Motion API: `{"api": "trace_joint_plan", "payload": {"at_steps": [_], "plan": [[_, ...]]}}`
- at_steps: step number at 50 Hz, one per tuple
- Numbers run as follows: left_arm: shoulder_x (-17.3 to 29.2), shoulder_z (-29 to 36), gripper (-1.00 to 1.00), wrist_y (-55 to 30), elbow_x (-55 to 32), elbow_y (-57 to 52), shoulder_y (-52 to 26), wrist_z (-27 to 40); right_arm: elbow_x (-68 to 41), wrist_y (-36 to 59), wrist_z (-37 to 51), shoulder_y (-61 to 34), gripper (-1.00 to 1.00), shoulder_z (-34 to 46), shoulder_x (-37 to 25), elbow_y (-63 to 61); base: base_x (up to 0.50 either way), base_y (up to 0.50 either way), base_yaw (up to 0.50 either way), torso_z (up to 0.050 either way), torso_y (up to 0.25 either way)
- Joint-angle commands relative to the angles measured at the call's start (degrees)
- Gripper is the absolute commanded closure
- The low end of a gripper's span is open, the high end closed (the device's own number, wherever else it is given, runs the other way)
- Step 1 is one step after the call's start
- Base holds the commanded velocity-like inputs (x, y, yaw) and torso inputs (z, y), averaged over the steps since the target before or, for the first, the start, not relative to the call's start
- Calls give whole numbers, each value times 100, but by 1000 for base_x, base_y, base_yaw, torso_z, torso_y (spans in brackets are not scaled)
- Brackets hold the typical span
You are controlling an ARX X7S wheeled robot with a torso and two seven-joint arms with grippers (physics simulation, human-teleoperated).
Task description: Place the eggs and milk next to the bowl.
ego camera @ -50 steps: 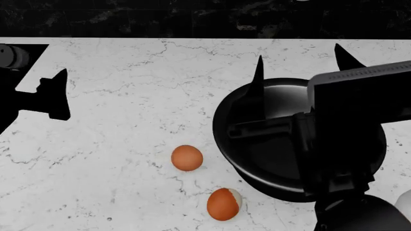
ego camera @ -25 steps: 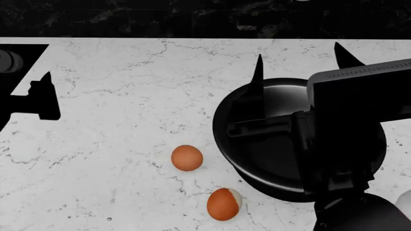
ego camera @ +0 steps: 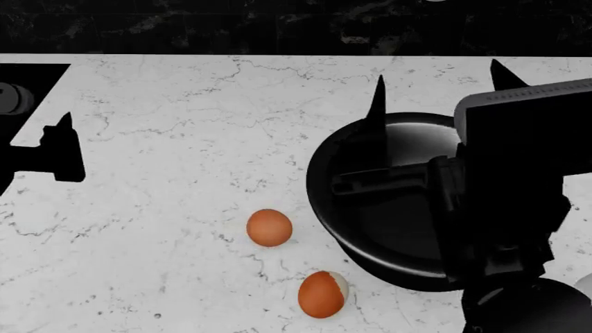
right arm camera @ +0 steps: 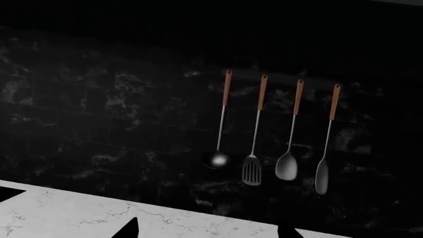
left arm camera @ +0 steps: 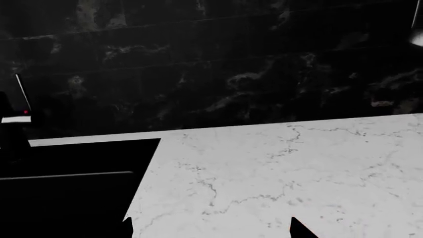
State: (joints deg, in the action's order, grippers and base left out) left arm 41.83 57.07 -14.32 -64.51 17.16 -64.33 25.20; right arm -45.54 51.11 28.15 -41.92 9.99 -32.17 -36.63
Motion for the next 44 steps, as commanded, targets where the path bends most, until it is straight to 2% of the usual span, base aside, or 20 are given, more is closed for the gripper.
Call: {"api": "trace_joint_plan", "payload": {"at_steps": [1, 11, 16, 21, 30, 44], "plan": [[-212, -137, -100, 69, 65, 94, 15, -145, -1315, 1165, 507, -309, -100, -872, -132, -558, 0, 0, 0, 0, 0], [-317, -94, -100, 142, 132, 241, 81, -266, -3341, 2097, 1611, -746, -100, -1669, -491, -575, 0, 0, 0, 0, 0], [-334, -91, -100, 153, 142, 265, 100, -276, -4149, 2287, 2170, -903, -100, -1771, -719, -472, 0, 0, 0, 0, 0], [-347, -95, -100, 178, 163, 291, 104, -288, -4788, 2289, 2573, -973, -100, -1814, -925, -356, 0, 0, 0, 0, 0], [-411, -88, -100, 236, 199, 377, 137, -350, -6248, 2171, 3498, -1279, -100, -1535, -1673, -172, 0, 0, 0, 0, 0], [-466, -90, -100, 262, 230, 474, 123, -434, -7476, 1787, 4024, -1114, -100, -1453, -2466, -199, 0, 0, 0, 0, 0]]}}
